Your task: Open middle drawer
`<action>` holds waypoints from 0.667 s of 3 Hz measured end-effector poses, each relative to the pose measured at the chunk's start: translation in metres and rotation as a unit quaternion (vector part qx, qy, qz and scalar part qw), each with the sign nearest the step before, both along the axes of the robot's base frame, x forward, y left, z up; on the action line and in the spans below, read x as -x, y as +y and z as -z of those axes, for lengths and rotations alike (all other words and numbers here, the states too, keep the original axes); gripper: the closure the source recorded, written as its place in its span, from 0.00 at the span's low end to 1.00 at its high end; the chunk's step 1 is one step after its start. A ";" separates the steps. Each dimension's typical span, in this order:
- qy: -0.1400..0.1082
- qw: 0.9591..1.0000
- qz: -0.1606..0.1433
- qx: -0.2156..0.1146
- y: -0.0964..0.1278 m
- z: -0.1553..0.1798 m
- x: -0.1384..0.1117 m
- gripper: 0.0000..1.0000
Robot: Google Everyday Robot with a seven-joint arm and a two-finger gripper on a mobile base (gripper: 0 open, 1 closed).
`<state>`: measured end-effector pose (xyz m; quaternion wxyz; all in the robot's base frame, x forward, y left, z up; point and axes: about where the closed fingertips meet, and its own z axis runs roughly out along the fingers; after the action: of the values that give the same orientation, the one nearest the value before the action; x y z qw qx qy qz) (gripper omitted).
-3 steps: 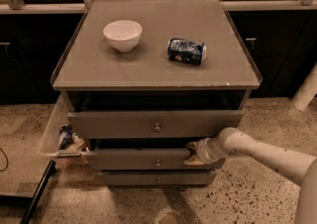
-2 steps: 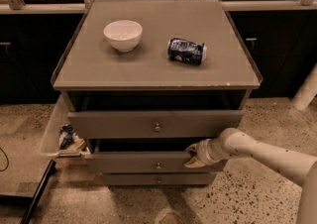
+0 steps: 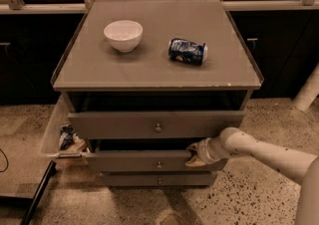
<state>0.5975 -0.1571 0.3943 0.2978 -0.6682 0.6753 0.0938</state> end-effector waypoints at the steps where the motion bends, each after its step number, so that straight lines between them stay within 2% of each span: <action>1: 0.000 1.000 0.001 -0.014 -0.004 -0.001 0.012 0.60; 2: 0.004 1.000 -0.006 -0.023 -0.011 0.000 0.034 0.83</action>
Offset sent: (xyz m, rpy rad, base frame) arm -0.0801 -0.0401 0.0009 0.0740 0.0213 0.0302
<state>0.5639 -0.1684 0.3945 0.3096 -0.6650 0.6701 0.1138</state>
